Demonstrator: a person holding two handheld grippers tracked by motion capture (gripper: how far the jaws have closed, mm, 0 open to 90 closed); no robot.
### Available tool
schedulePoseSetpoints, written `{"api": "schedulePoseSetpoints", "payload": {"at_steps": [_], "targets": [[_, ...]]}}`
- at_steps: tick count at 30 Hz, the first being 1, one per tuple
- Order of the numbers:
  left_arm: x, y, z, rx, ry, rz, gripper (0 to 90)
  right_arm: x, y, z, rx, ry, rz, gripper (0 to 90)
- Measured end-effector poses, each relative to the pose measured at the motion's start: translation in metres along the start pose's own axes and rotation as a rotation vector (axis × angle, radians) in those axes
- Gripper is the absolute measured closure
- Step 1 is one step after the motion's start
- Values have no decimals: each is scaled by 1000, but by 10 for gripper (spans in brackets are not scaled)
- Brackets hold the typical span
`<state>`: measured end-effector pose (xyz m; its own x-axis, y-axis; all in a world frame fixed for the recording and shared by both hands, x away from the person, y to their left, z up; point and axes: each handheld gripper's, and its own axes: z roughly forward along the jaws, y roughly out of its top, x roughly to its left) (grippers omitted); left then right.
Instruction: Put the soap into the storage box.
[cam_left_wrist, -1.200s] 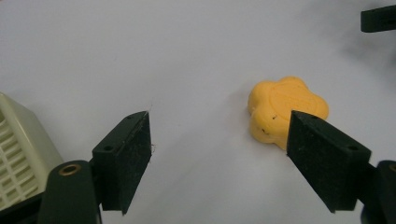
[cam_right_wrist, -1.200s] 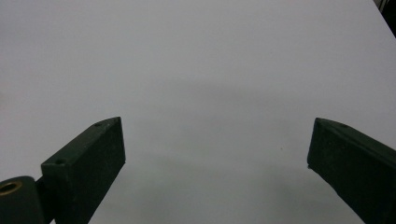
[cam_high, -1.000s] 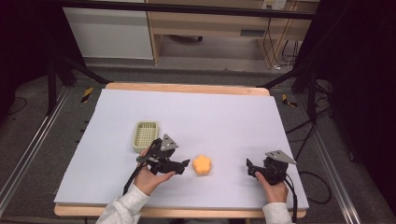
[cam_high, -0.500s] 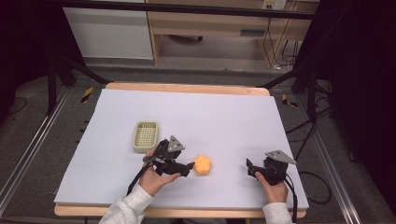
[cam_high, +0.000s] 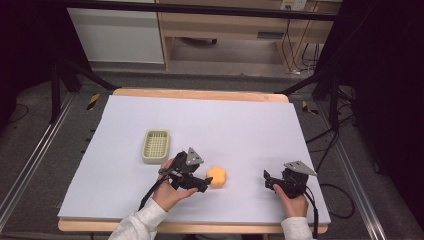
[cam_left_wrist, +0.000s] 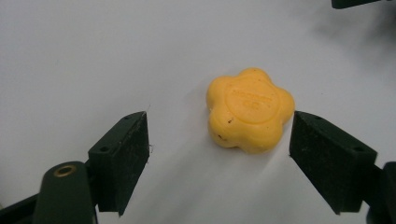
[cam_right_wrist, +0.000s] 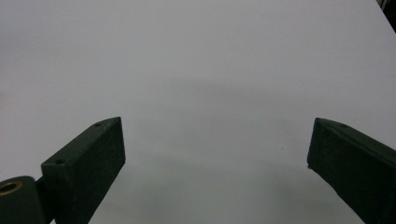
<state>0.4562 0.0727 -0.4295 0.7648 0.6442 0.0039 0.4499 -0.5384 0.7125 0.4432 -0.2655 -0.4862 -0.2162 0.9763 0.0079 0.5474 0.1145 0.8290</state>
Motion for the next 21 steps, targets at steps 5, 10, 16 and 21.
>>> {"api": "schedulePoseSetpoints", "payload": {"at_steps": [5, 10, 16, 21], "targets": [[-4, 4, 4, 16, -12, 15, 189, 0, 0, 0, 3, 1, 2, 47], [-6, 5, 9, 32, -15, 28, 184, 0, 0, 0, 4, -1, 1, 47], [-9, 7, 12, 39, -21, 35, 178, 0, 0, 0, 4, -1, 1, 47], [-12, 10, 16, 49, -23, 43, 174, 0, 0, 0, 1, -4, -1, 47]]}}
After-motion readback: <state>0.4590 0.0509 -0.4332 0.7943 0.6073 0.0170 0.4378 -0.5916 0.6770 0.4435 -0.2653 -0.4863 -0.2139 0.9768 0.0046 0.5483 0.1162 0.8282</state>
